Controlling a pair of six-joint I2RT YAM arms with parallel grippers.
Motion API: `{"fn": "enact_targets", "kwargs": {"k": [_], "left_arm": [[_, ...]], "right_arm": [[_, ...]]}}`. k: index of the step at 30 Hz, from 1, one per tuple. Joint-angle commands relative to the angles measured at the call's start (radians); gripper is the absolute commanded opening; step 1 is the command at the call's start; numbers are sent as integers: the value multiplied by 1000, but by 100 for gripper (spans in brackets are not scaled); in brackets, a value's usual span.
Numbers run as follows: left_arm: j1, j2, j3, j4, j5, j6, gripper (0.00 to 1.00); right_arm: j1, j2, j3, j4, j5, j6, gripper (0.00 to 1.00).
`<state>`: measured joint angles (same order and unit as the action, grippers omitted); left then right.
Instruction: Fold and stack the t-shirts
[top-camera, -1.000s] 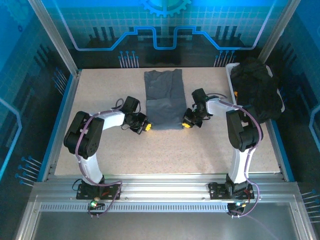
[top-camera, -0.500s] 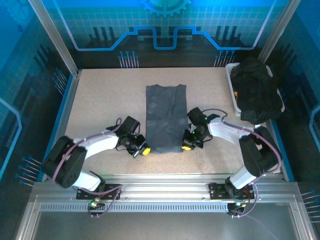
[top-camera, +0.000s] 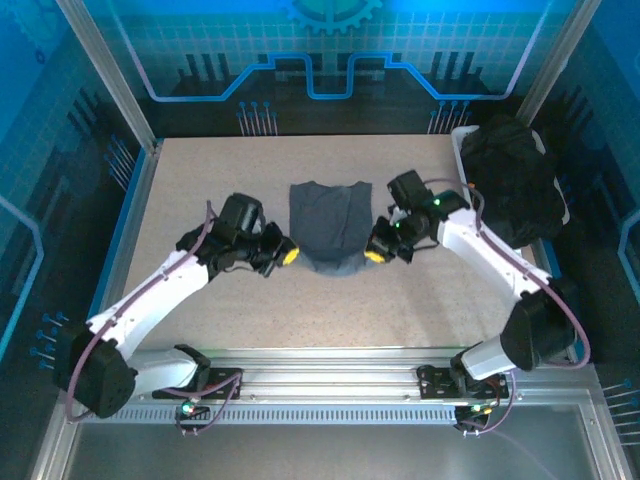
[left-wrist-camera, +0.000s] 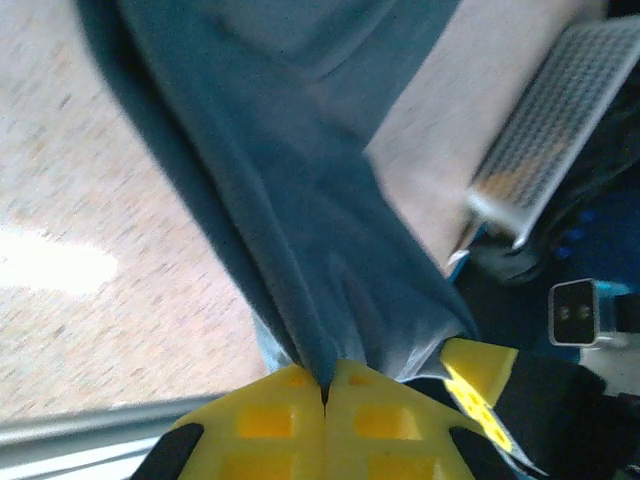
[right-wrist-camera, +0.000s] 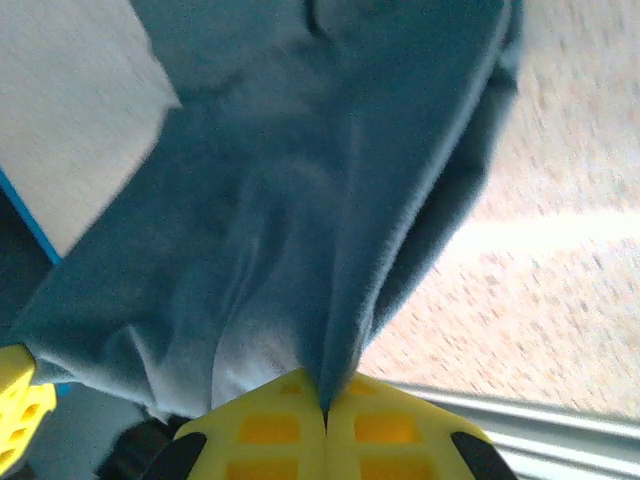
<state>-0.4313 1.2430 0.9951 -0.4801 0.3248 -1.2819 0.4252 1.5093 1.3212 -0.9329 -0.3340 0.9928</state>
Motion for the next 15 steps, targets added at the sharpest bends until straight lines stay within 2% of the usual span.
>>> {"fn": "enact_targets", "kwargs": {"k": [1,6,11,12,13,15], "left_arm": [[64,123,108,82,-46,-22,0],[142,394,340,114,-64,-4,0],[212,707,568,140,-19,10,0],[224,772,620,142,-10,23,0],[236,832,676,133,3,29,5],[251,921,766,114,34,29,21]], "right_arm": [[-68,128,140,-68,-26,15,0],[-150,429,491,-85,-22,25,0],[-200,796,914,-132,-31,51,1],[-206,884,1023,-151,-33,45,8],[-211,963,1139,-184,-28,36,19],[-223,1086,1332,-209,-56,21,42]]}}
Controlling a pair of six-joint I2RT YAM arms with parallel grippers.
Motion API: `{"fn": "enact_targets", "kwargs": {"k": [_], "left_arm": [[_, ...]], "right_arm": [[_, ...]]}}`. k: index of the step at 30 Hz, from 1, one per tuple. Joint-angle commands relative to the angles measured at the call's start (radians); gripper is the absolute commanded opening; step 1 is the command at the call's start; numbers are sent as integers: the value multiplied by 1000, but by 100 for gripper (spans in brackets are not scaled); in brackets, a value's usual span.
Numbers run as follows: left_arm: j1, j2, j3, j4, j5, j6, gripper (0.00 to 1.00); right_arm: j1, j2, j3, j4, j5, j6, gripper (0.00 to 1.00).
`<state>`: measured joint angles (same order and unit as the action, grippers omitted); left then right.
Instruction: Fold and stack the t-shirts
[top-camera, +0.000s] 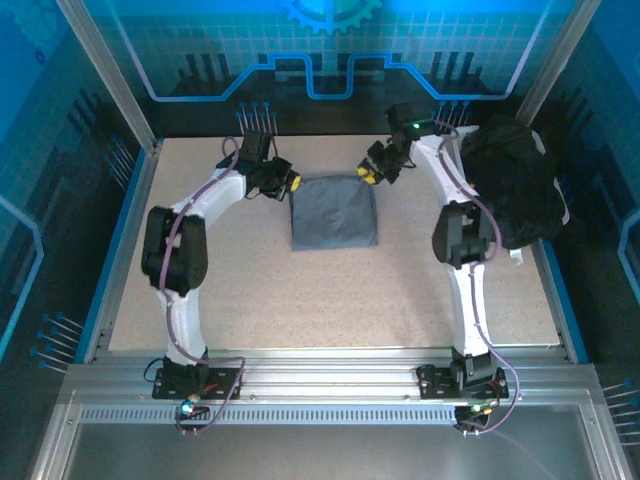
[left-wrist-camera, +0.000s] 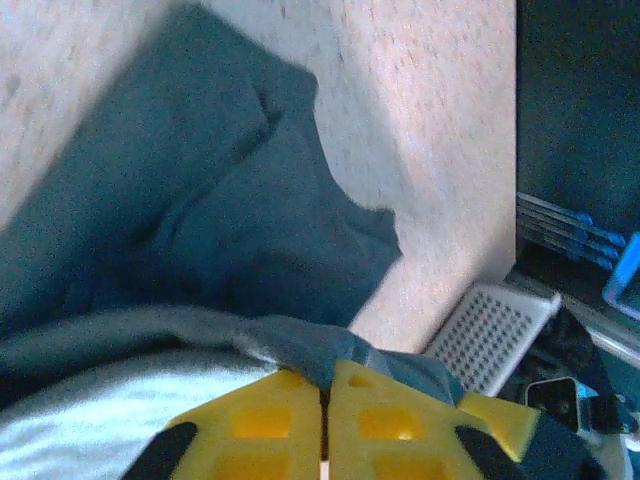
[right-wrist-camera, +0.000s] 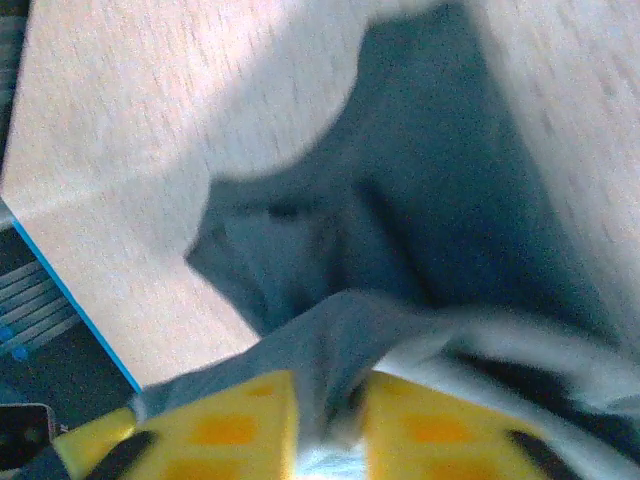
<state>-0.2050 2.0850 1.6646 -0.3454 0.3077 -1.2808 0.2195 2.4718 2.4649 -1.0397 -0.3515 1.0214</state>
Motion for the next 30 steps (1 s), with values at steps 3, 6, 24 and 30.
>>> {"fn": "enact_targets", "kwargs": {"k": [3,6,24,30], "left_arm": [[30,104,189,-91,29,72,44],[21,8,164,-146,-30,131,48],[-452,-202,-580,668,-214,-399,68],[-482,-109,-496,565,-324,-474,70]], "right_arm": [[-34,192,305,-52,-124,-50,69],[-46,100,222,-32,-113,-139,71],[-50,-1102,-1372,501,-65,-161,63],[-50,-1233,-1429,427,-42,-181,64]]}}
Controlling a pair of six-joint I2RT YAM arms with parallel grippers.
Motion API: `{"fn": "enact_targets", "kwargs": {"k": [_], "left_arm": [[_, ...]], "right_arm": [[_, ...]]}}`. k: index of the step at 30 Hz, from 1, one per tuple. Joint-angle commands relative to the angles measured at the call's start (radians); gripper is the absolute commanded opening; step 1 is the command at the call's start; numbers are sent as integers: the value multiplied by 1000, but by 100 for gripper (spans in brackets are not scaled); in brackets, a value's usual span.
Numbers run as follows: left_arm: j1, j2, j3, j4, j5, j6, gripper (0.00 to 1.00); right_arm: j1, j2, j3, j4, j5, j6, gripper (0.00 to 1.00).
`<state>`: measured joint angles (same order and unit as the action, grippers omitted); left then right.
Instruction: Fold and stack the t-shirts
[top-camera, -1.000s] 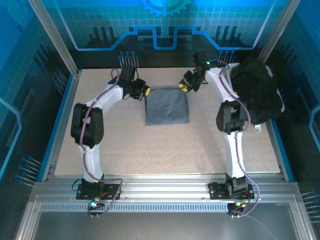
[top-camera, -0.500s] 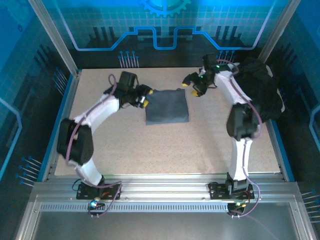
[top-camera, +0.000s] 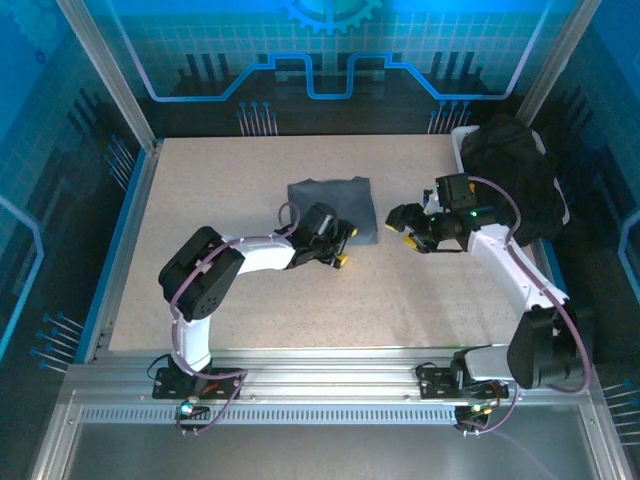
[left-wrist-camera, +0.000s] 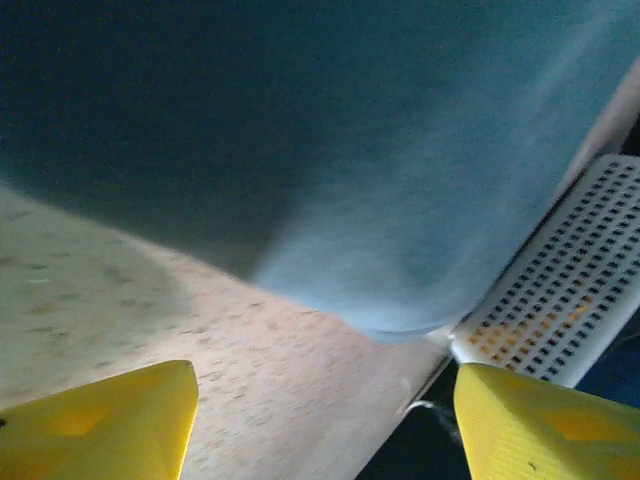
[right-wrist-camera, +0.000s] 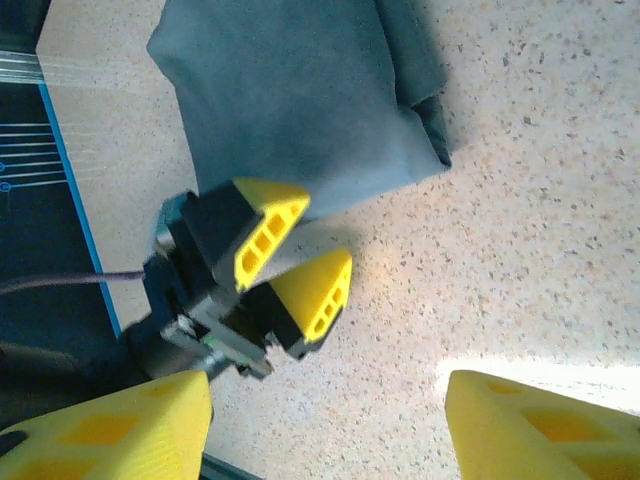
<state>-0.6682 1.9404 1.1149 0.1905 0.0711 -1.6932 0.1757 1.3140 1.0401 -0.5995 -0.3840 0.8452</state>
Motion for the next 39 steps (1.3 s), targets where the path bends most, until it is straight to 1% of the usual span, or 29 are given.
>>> {"fn": "enact_targets", "kwargs": {"k": [1,3,5,8,10,13,14,17,18,20,21,22,24,25,27,30,32,34,36,39], "left_arm": [[-18,55,59,39,-106,-75,69],[-19,86,69,43,-134,-97,66],[-13,115,77,45,-157,-111,58],[8,143,94,-9,-170,-120,37],[35,148,86,-19,-173,-111,21],[94,129,63,-50,-149,-81,2],[115,116,46,-57,-145,-71,0],[210,64,-28,-43,-111,-27,0],[255,47,-53,-20,-87,6,0],[352,33,-69,-16,-18,98,0],[405,34,-65,-9,24,168,0],[470,52,-45,6,89,256,0],[582,94,32,-70,198,400,0],[623,107,60,-101,228,454,0],[719,140,115,-133,274,531,0],[828,226,235,-165,352,598,0],[881,283,312,-193,377,623,0],[916,330,382,-203,399,640,0],[933,375,448,-230,426,660,0],[941,394,470,-224,440,673,0]], "right_arm": [[-7,-82,-5,-24,-14,-10,64],[-12,-89,-2,-40,-22,-18,64],[-13,-97,4,-60,-19,-29,64],[-20,-105,10,-88,-7,-34,64],[-27,-105,13,-104,3,-28,64],[-32,-105,17,-109,6,-21,64],[-34,-102,19,-109,7,-17,64],[-32,-90,27,-100,5,-5,64],[-32,-86,30,-96,5,-3,64],[-27,-77,36,-87,8,3,64],[-25,-69,40,-84,12,2,64],[-18,-64,41,-78,15,3,63],[-7,-52,45,-65,23,4,63],[0,-46,47,-62,27,4,63],[15,-31,52,-52,32,3,63],[39,-10,61,-53,56,5,63],[55,3,58,-46,66,9,63],[73,15,59,-36,73,13,63],[93,23,65,-33,85,13,63],[118,31,71,-8,91,13,63]]}}
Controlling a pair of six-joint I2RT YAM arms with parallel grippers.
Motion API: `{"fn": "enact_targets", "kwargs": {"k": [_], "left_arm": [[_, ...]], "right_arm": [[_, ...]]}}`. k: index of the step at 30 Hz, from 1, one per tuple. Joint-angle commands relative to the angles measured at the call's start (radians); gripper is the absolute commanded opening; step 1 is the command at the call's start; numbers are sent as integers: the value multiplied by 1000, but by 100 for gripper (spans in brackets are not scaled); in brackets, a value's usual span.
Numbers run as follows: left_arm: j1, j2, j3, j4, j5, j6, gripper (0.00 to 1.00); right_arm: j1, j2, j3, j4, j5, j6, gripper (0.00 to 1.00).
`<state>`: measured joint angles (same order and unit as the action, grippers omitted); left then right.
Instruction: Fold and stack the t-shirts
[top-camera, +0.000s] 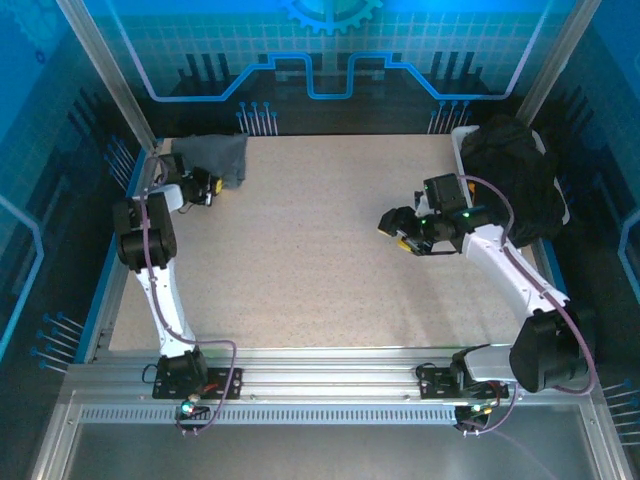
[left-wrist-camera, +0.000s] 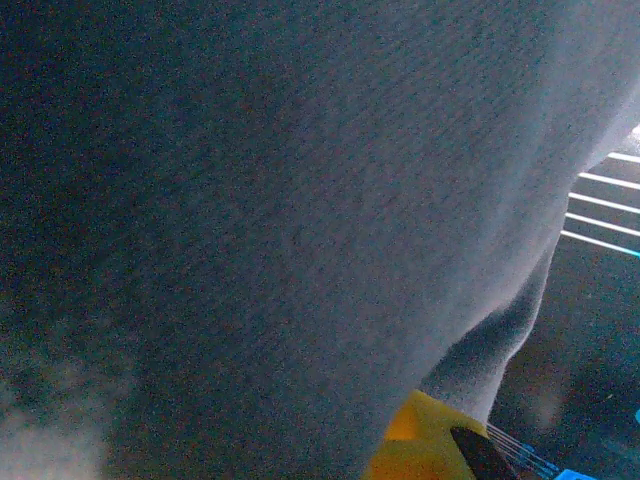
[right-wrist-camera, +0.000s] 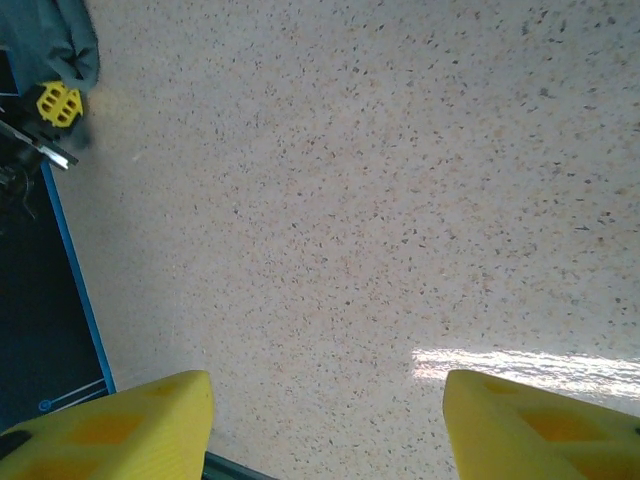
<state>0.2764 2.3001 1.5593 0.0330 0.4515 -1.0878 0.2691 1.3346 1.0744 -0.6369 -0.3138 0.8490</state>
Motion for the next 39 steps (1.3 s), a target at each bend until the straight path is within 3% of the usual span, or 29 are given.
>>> {"fn": "enact_targets", "kwargs": {"k": [1,2,4,6,7,8,9,13,14,17,21,26,29,31,33,36,39], "left_arm": [[-3,35,24,-62,63,64,0],[-2,32,18,-61,63,62,1],[-2,7,-9,-45,61,56,22],[-7,-67,-60,-32,40,57,51],[-12,-114,-86,-27,28,62,60],[-19,-183,-120,-32,8,75,93],[-29,-258,-151,-50,-16,97,99],[-76,-541,-297,-75,-120,128,99],[-91,-617,-341,-68,-158,126,99],[-140,-818,-452,-64,-282,136,99],[-180,-1034,-527,-176,-482,103,99],[-274,-1184,-507,-527,-833,107,99],[-362,-1313,-645,-516,-1013,245,99],[-400,-1400,-767,-404,-1015,520,99],[-417,-1478,-881,-338,-995,728,99],[-415,-1558,-1080,-168,-977,925,99],[-380,-1553,-1268,107,-886,970,99]], "right_arm": [[32,11,38,42,18,8,63],[41,10,38,62,16,6,64],[58,-1,35,110,8,-2,66],[73,-28,24,186,4,-4,69],[78,-44,15,232,2,1,70],[80,-63,-3,285,6,15,72],[82,-87,-16,338,17,33,75],[71,-83,7,389,6,66,81],[72,-72,22,383,5,69,99],[73,-70,52,366,35,70,100],[63,-98,101,272,135,22,100],[45,-149,168,76,315,-138,100],[62,-189,172,-13,461,-228,100],[73,-222,138,-59,631,-244,100],[71,-280,33,3,744,-306,100],[77,-380,-247,294,856,-515,100],[74,-391,-448,507,899,-753,100]]}}
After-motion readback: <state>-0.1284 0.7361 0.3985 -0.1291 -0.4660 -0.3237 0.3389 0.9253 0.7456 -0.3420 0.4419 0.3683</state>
